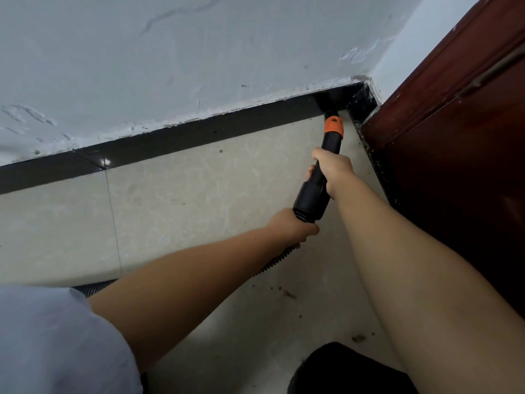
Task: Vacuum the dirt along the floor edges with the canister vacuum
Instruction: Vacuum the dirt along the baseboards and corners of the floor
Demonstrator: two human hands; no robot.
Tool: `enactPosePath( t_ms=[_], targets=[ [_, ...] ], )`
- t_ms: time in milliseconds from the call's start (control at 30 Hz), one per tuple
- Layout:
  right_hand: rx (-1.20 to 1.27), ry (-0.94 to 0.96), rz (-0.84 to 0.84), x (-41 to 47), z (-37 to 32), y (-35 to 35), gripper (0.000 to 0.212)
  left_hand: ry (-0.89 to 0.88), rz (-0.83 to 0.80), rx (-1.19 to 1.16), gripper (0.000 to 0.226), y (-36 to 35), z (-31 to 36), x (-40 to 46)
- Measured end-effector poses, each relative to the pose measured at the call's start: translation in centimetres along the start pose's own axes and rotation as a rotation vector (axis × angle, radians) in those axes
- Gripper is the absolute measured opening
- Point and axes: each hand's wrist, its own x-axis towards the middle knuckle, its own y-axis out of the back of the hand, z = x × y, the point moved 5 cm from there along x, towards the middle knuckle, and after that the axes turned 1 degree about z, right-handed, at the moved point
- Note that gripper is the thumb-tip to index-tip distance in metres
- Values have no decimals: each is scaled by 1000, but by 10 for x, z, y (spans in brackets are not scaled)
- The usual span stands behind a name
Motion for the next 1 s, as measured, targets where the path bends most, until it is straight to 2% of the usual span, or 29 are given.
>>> enactPosePath(
  t_ms=[333, 533, 833, 1000],
  targets=[
    [45, 3, 72, 9, 1, 9, 11, -3, -26, 53, 32, 2, 7, 8],
    [-46, -12, -89, -6, 10, 0, 10, 14, -38, -44, 12, -14, -7, -12],
    [-160, -33, -216, -44, 29, -22, 11, 46, 3, -180, 21, -17, -35, -45],
    [-219, -39, -284, -61, 37, -37, 11, 36, 17, -221, 12, -11, -47, -62]
  ],
)
